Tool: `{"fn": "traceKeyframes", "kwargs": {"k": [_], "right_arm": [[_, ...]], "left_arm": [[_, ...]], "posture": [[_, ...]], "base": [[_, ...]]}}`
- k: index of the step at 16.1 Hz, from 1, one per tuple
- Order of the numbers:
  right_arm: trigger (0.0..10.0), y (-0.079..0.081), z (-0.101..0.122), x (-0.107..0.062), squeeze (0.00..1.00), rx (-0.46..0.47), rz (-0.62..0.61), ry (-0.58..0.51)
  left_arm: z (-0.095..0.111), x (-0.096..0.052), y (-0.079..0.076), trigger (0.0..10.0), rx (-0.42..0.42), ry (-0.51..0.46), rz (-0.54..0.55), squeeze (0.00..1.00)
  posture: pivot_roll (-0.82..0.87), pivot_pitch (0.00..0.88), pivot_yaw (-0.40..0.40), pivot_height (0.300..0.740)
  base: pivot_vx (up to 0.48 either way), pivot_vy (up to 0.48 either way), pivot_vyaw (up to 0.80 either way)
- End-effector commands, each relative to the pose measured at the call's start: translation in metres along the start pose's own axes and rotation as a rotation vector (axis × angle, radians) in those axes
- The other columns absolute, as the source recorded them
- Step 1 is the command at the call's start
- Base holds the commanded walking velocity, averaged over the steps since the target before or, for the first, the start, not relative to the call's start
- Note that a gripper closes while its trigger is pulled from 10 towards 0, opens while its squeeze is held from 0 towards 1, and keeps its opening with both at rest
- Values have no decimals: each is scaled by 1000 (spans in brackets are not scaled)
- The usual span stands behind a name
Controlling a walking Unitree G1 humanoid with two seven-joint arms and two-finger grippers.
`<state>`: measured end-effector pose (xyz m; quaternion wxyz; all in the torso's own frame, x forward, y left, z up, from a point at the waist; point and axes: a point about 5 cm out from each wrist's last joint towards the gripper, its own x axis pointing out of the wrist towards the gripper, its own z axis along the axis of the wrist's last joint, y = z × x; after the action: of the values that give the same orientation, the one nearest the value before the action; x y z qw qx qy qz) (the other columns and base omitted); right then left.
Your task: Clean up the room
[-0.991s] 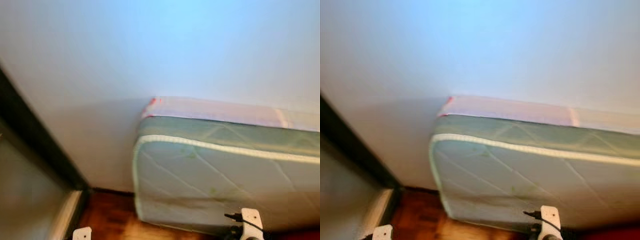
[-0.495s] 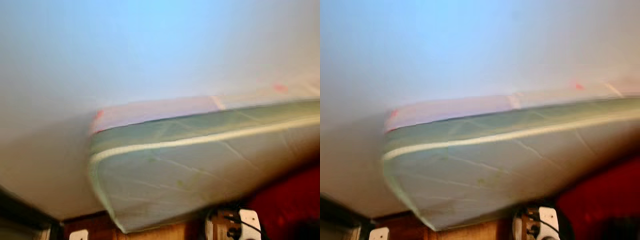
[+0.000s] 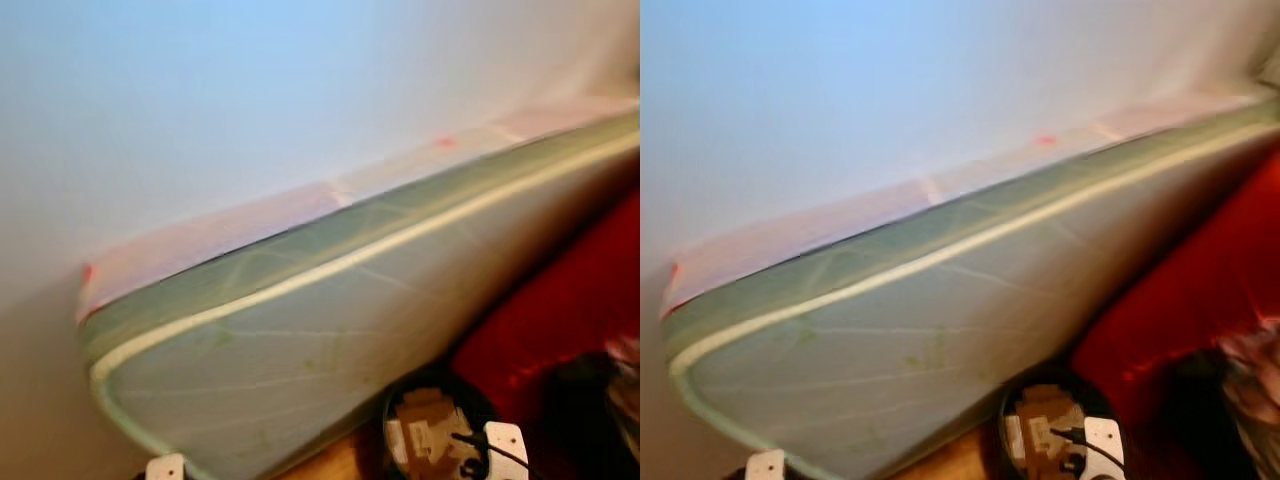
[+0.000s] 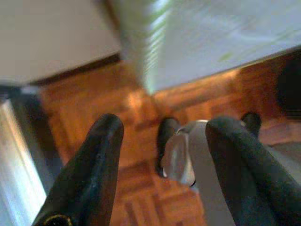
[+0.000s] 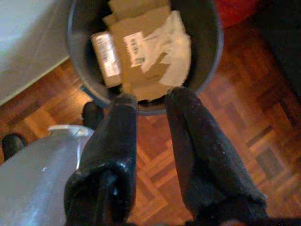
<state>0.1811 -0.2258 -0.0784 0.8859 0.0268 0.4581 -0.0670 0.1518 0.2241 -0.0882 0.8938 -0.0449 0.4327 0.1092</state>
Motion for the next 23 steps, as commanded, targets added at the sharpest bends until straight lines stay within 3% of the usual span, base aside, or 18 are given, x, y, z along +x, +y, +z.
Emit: {"fn": "traceKeyframes", "kwargs": {"k": [1, 8, 15, 23], "right_arm": [[10000, -32, -30, -12, 0, 89, 64, 109], [10000, -32, -30, -12, 0, 88, 67, 113], [10000, -32, -31, -13, 0, 126, 52, 92], [10000, -32, -30, -12, 0, 91, 62, 112]], "left_arm": [[15, 6, 4, 10000, 117, 66, -24, 0], [15, 6, 4, 10000, 120, 64, -25, 0], [14, 6, 5, 10000, 169, 73, -30, 0], [15, 6, 6, 10000, 172, 73, -17, 0]], "posture": [[55, 0, -12, 740], [57, 0, -11, 740], [55, 0, -13, 740], [50, 0, -13, 740]], "base": [[0, 0, -775], [0, 0, -771], [0, 0, 0], [0, -278, -603]]}}
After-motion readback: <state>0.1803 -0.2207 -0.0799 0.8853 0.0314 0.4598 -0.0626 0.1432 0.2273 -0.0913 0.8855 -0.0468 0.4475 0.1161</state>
